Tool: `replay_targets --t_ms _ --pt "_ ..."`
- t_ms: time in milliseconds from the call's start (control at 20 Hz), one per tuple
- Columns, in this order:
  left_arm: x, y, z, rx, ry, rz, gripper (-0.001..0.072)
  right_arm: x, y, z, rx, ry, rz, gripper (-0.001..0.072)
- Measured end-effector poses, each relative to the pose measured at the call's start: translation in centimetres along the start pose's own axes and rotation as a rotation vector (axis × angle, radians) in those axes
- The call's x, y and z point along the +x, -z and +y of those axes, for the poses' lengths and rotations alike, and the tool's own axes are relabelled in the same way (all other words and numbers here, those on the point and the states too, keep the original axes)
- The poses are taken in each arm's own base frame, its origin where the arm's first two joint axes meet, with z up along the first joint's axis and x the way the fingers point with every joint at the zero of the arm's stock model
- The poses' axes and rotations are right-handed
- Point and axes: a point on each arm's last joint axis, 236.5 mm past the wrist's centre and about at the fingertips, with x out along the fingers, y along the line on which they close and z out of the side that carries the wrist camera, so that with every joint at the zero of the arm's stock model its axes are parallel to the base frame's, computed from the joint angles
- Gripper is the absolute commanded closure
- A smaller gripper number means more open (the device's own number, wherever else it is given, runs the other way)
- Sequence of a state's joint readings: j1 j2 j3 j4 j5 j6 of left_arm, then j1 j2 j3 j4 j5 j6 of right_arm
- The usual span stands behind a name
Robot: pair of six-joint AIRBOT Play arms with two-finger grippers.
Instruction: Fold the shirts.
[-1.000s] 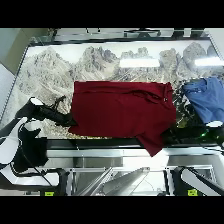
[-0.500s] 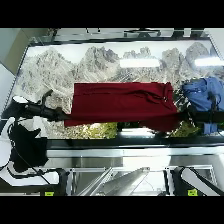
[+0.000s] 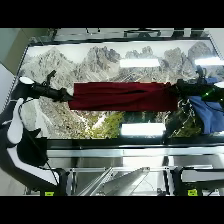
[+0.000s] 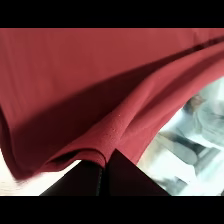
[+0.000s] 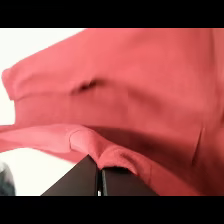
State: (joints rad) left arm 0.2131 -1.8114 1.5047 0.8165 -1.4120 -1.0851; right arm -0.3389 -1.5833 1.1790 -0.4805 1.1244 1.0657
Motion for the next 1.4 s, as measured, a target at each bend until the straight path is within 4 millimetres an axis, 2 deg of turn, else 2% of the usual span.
replay_targets --t_ms 100,250,500,550,600,650,700,750,800,850,900,1050,1150,1250,1300,1350,1400 --pt "1.3 -1.9 1.1 -0.003 0.002 0.000 0.0694 2.1 -1.2 -1.7 -0.011 0.013 0.004 0.0694" --pt "3.1 -4.0 3.2 -0.014 0.001 0.004 0.0694 4.6 -1.9 -4.8 -0.018 0.040 0.009 0.0694" --pt "5.1 -6.2 5.7 -0.027 -0.003 -0.001 0.0695 6.7 -1.7 -8.2 -0.030 0.078 0.023 0.0694" --pt "5.1 -6.6 5.7 -0.020 -0.004 -0.006 0.0694 6.8 -1.7 -8.6 -0.037 0.088 0.025 0.0662" --pt "4.9 -7.0 5.7 -0.012 -0.007 -0.015 0.0692 6.9 -1.7 -8.8 -0.042 0.092 0.026 0.0444" --pt "4.6 -7.5 5.5 -0.003 -0.008 -0.023 0.0663 6.8 -1.8 -8.7 -0.048 0.091 0.026 0.0339" --pt "4.1 -7.9 5.1 0.016 -0.008 -0.027 0.0444 6.6 -2.0 -8.3 -0.067 0.081 0.031 0.0339" --pt "3.5 -8.4 4.6 0.034 -0.009 -0.037 0.0425 6.2 -2.3 -8.1 -0.087 0.082 0.036 0.0336" --pt "2.7 -8.8 4.1 0.051 -0.012 -0.047 0.0425 5.4 -2.9 -7.7 -0.118 0.082 0.036 0.0248" --pt "1.7 -9.3 3.6 0.066 -0.020 -0.070 0.0425 4.3 -3.7 -6.9 -0.148 0.072 0.033 0.0060" --pt "0.3 -9.9 3.0 0.080 -0.031 -0.105 0.0425 3.0 -4.4 -6.3 -0.182 0.077 0.035 0.0013" --pt "-4.1 -11.8 2.8 0.095 -0.084 -0.239 0.0427 -0.4 -5.7 -7.7 -0.194 0.172 0.047 0.0013" --pt "-6.9 -12.3 2.4 0.103 -0.107 -0.303 0.0429 -1.8 -5.1 -9.3 -0.166 0.226 0.091 0.0013" --pt "-8.4 -12.1 2.1 0.106 -0.114 -0.320 0.0430 -2.2 -4.0 -10.8 -0.128 0.257 0.138 0.0013" --pt "-8.7 -11.9 1.7 0.111 -0.112 -0.319 0.0504 -2.1 -3.3 -11.5 -0.106 0.266 0.162 0.0013" --pt "-8.8 -11.7 1.2 0.116 -0.104 -0.313 0.0717 -1.7 -2.6 -11.9 -0.090 0.265 0.187 0.0013" --pt "-8.7 -11.5 0.8 0.124 -0.100 -0.303 0.0694 -1.2 -1.9 -12.0 -0.078 0.260 0.208 0.0013"
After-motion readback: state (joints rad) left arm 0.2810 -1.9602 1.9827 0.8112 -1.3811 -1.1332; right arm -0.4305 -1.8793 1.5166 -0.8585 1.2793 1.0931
